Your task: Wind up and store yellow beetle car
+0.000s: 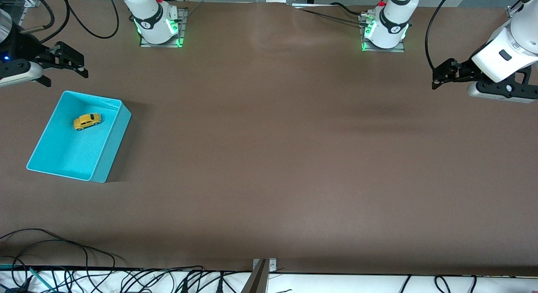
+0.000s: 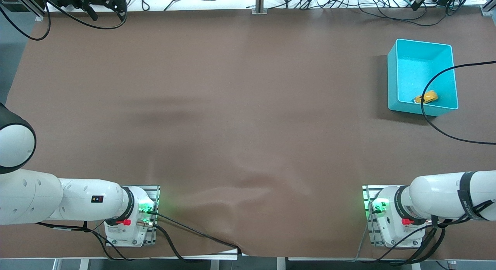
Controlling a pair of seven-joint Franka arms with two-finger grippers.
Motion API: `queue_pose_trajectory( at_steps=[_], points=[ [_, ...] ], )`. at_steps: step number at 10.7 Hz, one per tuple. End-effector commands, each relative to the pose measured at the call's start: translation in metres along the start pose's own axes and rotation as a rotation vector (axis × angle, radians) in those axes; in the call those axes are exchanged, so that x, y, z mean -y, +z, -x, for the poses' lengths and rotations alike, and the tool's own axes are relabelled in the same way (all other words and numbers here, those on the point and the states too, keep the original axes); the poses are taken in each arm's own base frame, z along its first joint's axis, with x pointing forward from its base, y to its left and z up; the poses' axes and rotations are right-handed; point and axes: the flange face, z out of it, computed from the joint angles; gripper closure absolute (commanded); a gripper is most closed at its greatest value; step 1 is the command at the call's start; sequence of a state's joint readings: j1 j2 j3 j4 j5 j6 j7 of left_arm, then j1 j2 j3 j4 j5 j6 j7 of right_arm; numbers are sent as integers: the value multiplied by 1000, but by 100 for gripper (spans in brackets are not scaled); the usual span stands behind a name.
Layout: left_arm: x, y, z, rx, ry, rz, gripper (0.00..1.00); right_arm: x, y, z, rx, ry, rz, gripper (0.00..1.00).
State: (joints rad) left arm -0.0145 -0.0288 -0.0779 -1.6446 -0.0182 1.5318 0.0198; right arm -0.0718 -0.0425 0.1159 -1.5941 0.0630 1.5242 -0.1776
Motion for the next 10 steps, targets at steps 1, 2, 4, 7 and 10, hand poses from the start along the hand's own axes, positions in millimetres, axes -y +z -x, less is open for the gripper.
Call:
queue_pose_trajectory(
  at_steps=[1,2,4,7,10],
  points=[
    [1,-6,-3,3,-11,19,0,3,0,-7,17,28,2,0],
    [1,-6,-3,3,-11,19,0,2,4,-10,20,29,5,0],
    [1,-6,-3,3,-11,19,0,11,9,-13,37,17,56,0],
    [0,-6,-3,3,-9,19,0,12,8,-13,38,38,49,0],
    [1,-6,-3,3,-11,19,0,7,14,-16,47,46,44,0]
  ],
)
